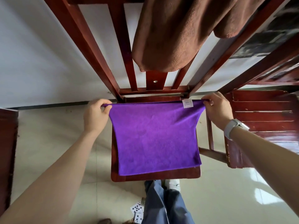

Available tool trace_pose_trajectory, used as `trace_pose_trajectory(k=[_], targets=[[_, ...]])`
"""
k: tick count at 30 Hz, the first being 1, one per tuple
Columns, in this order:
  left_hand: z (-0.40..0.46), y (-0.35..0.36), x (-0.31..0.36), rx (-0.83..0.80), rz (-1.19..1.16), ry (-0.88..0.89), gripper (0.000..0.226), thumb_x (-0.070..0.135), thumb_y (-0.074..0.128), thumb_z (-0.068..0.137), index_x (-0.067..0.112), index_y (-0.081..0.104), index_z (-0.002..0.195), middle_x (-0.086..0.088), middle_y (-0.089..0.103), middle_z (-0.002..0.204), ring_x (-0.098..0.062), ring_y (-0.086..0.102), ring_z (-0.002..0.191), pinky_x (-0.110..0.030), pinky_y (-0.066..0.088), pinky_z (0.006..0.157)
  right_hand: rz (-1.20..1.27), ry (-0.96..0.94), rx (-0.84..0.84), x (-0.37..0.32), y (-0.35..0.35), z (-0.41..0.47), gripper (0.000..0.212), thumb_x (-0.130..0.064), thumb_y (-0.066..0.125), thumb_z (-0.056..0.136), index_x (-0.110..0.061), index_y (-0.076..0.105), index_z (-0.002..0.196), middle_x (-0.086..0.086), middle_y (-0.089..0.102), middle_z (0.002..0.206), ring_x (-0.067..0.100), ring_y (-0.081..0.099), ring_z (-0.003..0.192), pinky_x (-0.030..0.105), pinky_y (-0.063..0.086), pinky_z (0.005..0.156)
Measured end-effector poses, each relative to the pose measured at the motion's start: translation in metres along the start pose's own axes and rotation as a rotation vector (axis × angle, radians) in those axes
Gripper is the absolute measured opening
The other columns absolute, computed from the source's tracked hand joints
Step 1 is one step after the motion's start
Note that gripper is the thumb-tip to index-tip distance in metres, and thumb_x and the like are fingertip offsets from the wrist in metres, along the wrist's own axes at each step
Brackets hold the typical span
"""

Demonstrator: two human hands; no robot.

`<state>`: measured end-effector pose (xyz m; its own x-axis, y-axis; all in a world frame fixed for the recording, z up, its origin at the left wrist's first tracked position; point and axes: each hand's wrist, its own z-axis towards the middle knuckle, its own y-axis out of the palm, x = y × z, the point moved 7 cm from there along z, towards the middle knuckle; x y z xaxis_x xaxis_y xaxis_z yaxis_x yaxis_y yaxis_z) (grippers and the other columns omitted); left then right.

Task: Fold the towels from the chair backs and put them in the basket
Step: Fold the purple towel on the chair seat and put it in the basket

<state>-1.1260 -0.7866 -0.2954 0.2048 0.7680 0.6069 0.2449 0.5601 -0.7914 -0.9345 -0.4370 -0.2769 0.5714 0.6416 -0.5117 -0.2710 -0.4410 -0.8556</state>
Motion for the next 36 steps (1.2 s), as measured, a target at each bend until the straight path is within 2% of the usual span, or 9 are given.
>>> trace_pose_trajectory(k=[4,6,12,15,19,21,26,31,36], targets=[[-0.015,-0.003,0.003,0.012,0.072,0.137,0.009,0.001,0.064,0.079,0.003,0.067,0.087,-0.015,0.066,0.090,-0.034,0.058,0.088,-0.040,0.048,0.074,-0.033,-0.064,-0.007,0.001,0.005,-0.011,0.016,-0.001,0.056,0.084,0.000,0.067,0.096,0.019,0.060,0.099,0.035,0.056,0.091,0.045,0.050,0.075],[-0.031,-0.001,-0.002,-0.018,0.105,0.169,0.009,-0.001,0.065,0.078,0.003,0.066,0.086,-0.014,0.065,0.088,-0.034,0.059,0.086,-0.042,0.050,0.072,-0.093,-0.171,-0.014,0.001,0.008,-0.026,0.014,0.001,0.058,0.084,0.003,0.066,0.094,0.022,0.060,0.094,0.039,0.057,0.088,0.045,0.050,0.068],[-0.096,0.015,-0.020,-0.050,0.250,0.351,0.005,0.003,0.064,0.076,0.006,0.065,0.078,-0.009,0.065,0.080,-0.024,0.055,0.082,-0.028,0.040,0.069,-0.249,-0.425,-0.125,0.022,0.028,-0.084,0.011,0.002,0.063,0.078,0.001,0.065,0.088,0.019,0.063,0.082,0.039,0.059,0.074,0.043,0.048,0.064],[-0.133,0.030,-0.033,-0.074,0.277,0.376,0.011,0.012,0.055,0.078,0.009,0.065,0.075,-0.006,0.064,0.078,-0.018,0.050,0.081,-0.026,0.040,0.067,-0.269,-0.427,-0.175,0.041,0.040,-0.115,0.015,0.003,0.074,0.068,-0.001,0.065,0.080,0.016,0.064,0.080,0.037,0.060,0.072,0.041,0.049,0.064],[-0.170,0.047,-0.044,-0.083,0.311,0.393,0.009,0.008,0.058,0.077,0.009,0.066,0.074,-0.005,0.064,0.076,-0.017,0.051,0.079,-0.027,0.041,0.066,-0.253,-0.429,-0.175,0.060,0.056,-0.144,0.012,0.008,0.071,0.068,0.000,0.064,0.074,0.016,0.062,0.075,0.037,0.060,0.067,0.039,0.048,0.061],[-0.182,0.052,-0.050,-0.084,0.340,0.369,0.006,0.006,0.061,0.076,0.009,0.067,0.075,-0.006,0.064,0.077,-0.021,0.057,0.077,-0.027,0.043,0.066,-0.252,-0.468,-0.174,0.066,0.062,-0.155,0.005,0.005,0.064,0.073,-0.001,0.064,0.073,0.015,0.061,0.073,0.036,0.059,0.065,0.038,0.047,0.059],[-0.209,0.060,-0.060,-0.105,0.339,0.400,0.010,0.009,0.059,0.080,0.009,0.067,0.076,-0.006,0.063,0.076,-0.023,0.057,0.073,-0.028,0.043,0.065,-0.307,-0.552,-0.178,0.083,0.072,-0.176,0.021,-0.012,0.048,0.082,-0.005,0.064,0.071,0.012,0.063,0.073,0.034,0.060,0.065,0.034,0.032,0.065],[-0.221,0.078,-0.070,-0.155,0.405,0.414,0.006,0.004,0.063,0.075,0.007,0.067,0.073,-0.008,0.064,0.074,-0.030,0.061,0.065,-0.036,0.050,0.055,-0.350,-0.562,-0.187,0.091,0.085,-0.190,0.007,-0.005,0.060,0.073,-0.007,0.067,0.072,0.011,0.065,0.075,0.033,0.061,0.065,0.037,0.044,0.060],[-0.226,0.090,-0.080,-0.182,0.456,0.401,0.007,0.000,0.069,0.072,0.006,0.067,0.075,-0.008,0.066,0.077,-0.029,0.063,0.064,-0.037,0.046,0.057,-0.374,-0.570,-0.189,0.095,0.091,-0.198,0.007,-0.001,0.063,0.066,-0.006,0.066,0.069,0.011,0.065,0.073,0.032,0.060,0.062,0.036,0.046,0.055]])
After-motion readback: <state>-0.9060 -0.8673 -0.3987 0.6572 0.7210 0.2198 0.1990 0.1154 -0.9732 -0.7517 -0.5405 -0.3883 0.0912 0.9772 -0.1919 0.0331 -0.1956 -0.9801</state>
